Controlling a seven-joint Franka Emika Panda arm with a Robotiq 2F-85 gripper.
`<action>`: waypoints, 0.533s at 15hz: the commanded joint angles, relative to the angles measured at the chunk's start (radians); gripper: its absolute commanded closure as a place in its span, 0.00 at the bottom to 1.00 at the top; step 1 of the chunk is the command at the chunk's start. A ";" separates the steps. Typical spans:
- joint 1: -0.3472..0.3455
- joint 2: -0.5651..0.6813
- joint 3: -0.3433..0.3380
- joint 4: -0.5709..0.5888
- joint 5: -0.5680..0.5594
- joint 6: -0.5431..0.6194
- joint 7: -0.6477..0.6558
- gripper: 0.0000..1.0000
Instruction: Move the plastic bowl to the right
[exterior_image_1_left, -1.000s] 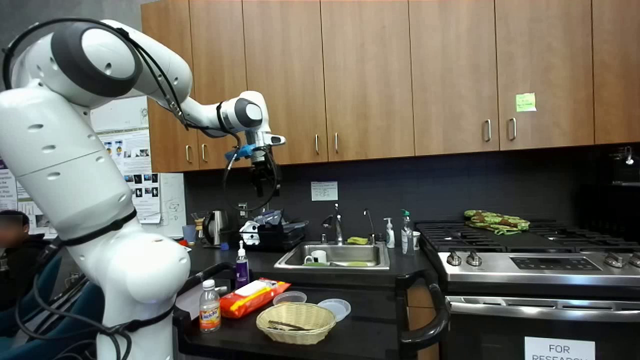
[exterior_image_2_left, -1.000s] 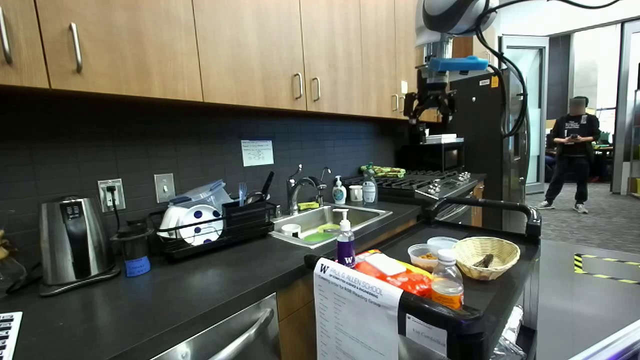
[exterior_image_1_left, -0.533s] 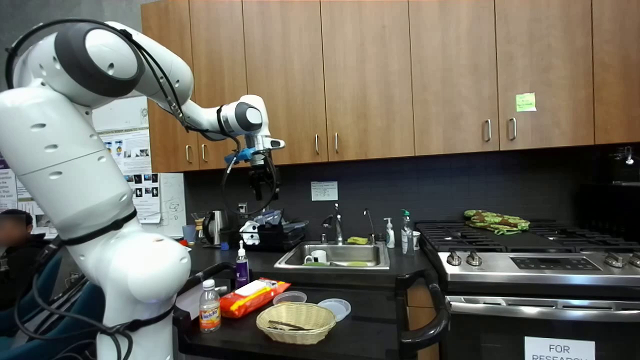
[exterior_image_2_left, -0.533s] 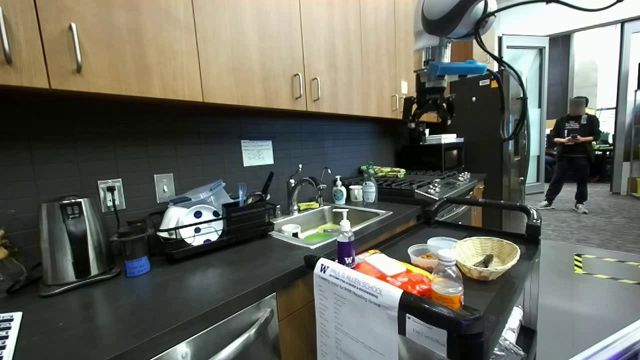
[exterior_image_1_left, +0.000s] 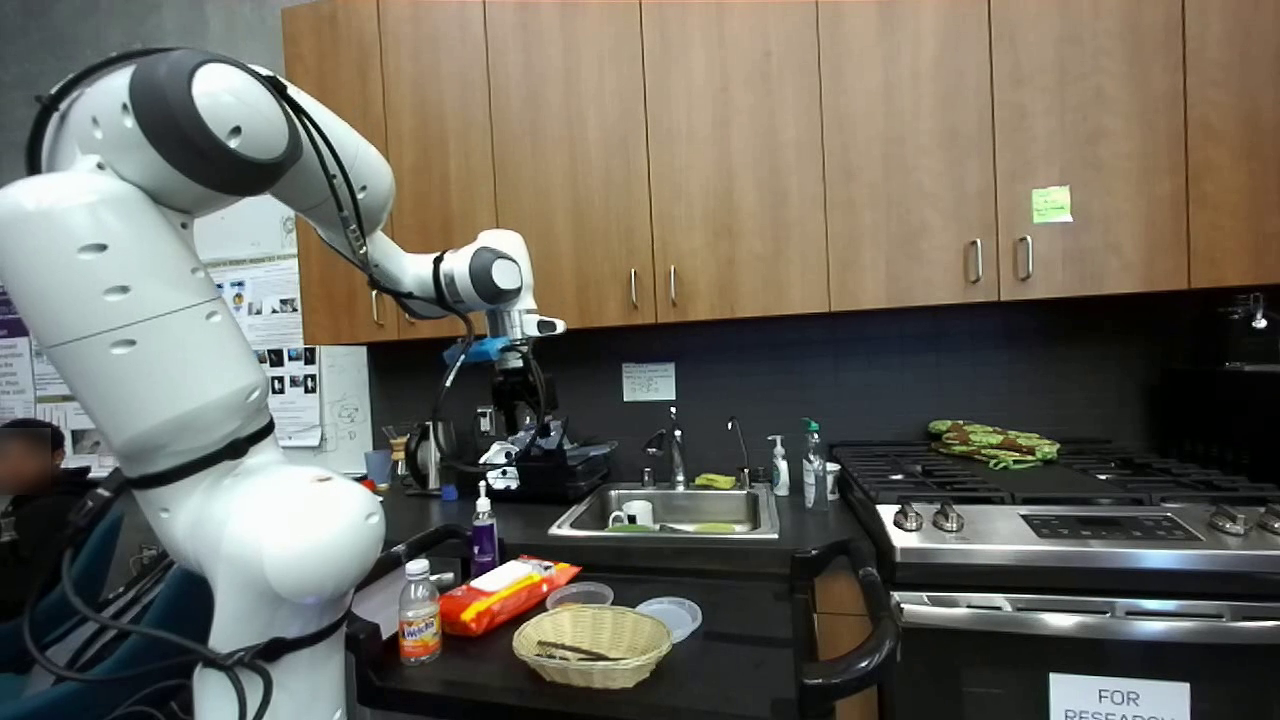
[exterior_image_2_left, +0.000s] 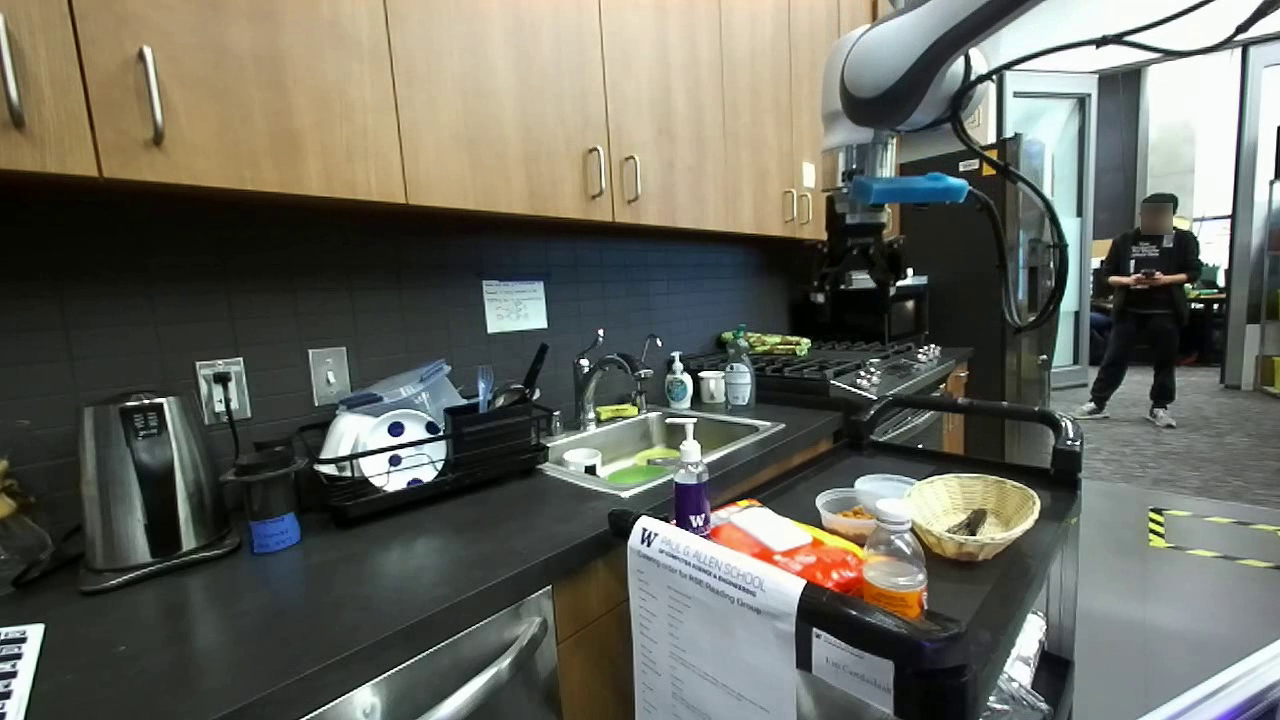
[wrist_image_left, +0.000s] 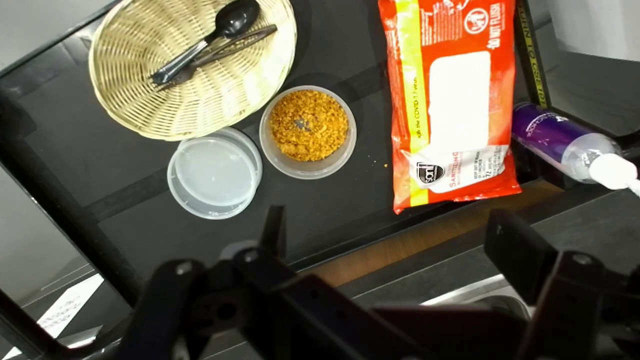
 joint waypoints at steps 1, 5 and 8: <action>0.009 0.001 0.012 -0.084 0.011 0.111 0.065 0.00; 0.006 0.029 0.036 -0.165 -0.010 0.233 0.114 0.00; 0.013 0.063 0.053 -0.203 -0.008 0.306 0.132 0.00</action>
